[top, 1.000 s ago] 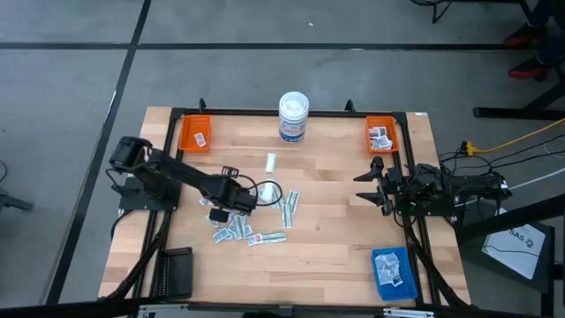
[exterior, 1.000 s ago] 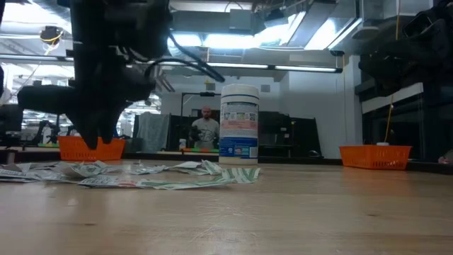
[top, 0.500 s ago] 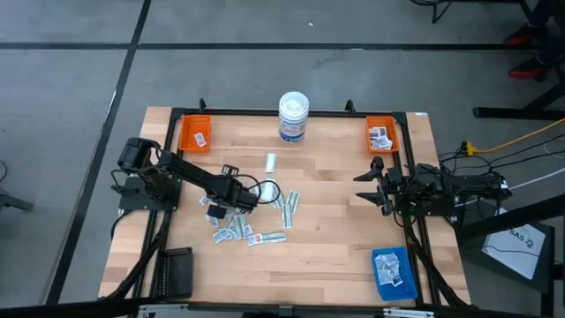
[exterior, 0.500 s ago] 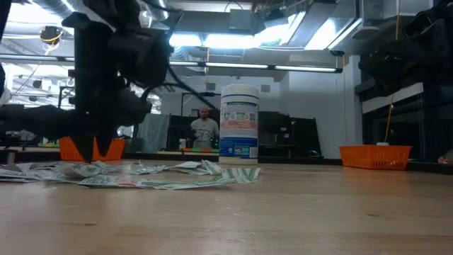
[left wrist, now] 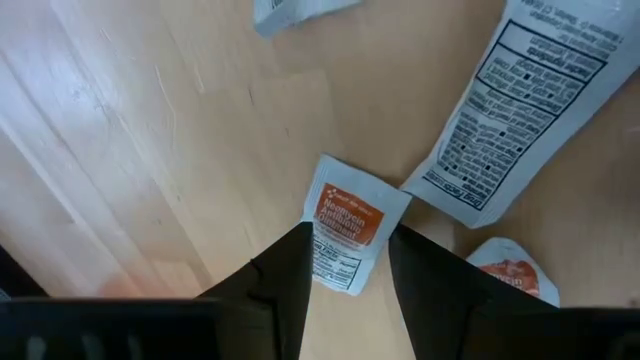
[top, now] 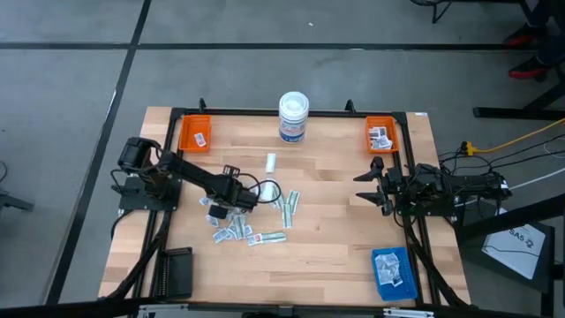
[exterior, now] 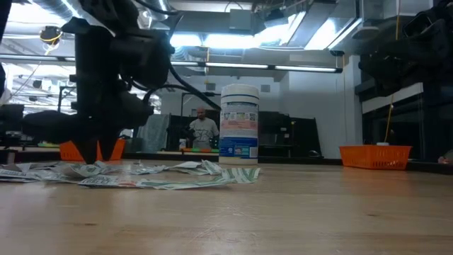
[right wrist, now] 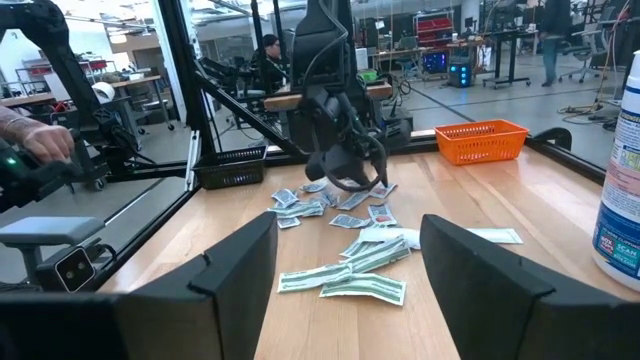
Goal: Pick & Place First Aid Supplies
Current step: Put the orange ointment pack into the left orange bin, then put the green bandage pack into the black bin
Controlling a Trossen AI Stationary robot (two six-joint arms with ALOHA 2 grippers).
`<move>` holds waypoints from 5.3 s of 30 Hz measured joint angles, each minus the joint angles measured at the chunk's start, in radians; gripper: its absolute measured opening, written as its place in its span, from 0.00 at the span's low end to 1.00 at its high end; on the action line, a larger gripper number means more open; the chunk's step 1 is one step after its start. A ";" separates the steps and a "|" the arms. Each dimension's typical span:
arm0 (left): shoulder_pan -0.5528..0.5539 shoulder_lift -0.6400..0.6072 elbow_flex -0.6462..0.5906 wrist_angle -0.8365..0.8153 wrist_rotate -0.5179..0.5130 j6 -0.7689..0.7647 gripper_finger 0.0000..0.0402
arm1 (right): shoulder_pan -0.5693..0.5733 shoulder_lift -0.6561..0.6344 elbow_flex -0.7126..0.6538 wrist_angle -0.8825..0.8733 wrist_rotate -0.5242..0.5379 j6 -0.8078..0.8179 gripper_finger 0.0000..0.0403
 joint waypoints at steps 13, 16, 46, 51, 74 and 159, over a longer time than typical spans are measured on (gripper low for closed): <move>0.079 -0.003 0.003 0.007 0.127 0.055 0.04 | 0.000 0.000 0.000 0.000 0.000 0.000 0.61; 0.087 -0.003 0.002 0.009 0.132 0.056 0.01 | 0.000 0.000 0.000 0.000 0.000 0.000 0.61; 0.173 -0.461 0.016 0.010 0.120 -0.219 0.00 | 0.000 0.000 0.000 0.000 0.000 0.000 0.61; 0.274 -0.522 0.016 0.004 0.118 -0.191 0.00 | 0.000 0.000 0.000 0.000 0.000 0.000 0.61; 0.899 -0.562 0.017 -0.069 0.054 -0.181 0.00 | 0.000 0.000 0.000 0.000 0.000 0.000 0.61; 0.253 -0.195 0.018 0.583 0.121 0.174 0.29 | 0.000 0.000 0.000 0.000 0.000 0.000 0.61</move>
